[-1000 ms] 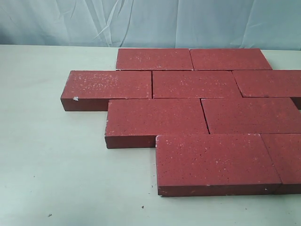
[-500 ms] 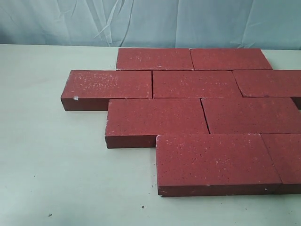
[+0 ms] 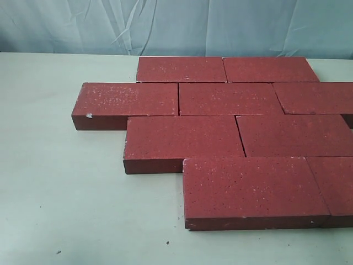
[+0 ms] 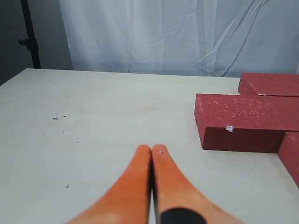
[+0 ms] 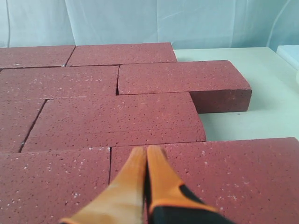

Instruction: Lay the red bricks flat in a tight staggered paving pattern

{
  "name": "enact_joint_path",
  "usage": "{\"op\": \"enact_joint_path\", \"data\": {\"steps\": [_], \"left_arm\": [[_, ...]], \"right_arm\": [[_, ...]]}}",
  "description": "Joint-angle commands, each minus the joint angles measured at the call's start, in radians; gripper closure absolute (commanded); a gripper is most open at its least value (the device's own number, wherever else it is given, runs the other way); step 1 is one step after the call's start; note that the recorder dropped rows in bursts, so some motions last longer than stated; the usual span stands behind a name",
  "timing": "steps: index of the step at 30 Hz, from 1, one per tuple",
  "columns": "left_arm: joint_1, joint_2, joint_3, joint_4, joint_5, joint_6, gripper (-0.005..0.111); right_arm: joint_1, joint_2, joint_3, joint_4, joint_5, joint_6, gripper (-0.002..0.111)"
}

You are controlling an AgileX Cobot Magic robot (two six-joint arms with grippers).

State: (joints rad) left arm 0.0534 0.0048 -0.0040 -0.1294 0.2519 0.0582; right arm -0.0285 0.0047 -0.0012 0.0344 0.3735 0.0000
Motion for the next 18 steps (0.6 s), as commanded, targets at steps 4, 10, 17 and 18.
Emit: {"op": "enact_joint_path", "data": {"steps": [4,10,17,18], "left_arm": [[-0.006,-0.005,0.004,0.064,-0.013,-0.107,0.107],[-0.006,-0.005,0.004,0.075,-0.013,-0.102,0.107],[-0.006,-0.005,0.004,0.1,-0.013,-0.084,0.107],[-0.006,-0.005,0.004,0.1,-0.013,-0.08,0.107]], "right_arm": [[-0.006,-0.005,0.001,0.0,-0.009,0.0,0.109],[-0.006,-0.005,0.001,0.0,-0.009,0.0,0.109],[-0.006,-0.005,0.001,0.0,-0.009,0.0,0.109],[-0.006,-0.005,0.001,0.0,-0.009,0.0,0.109]]}}
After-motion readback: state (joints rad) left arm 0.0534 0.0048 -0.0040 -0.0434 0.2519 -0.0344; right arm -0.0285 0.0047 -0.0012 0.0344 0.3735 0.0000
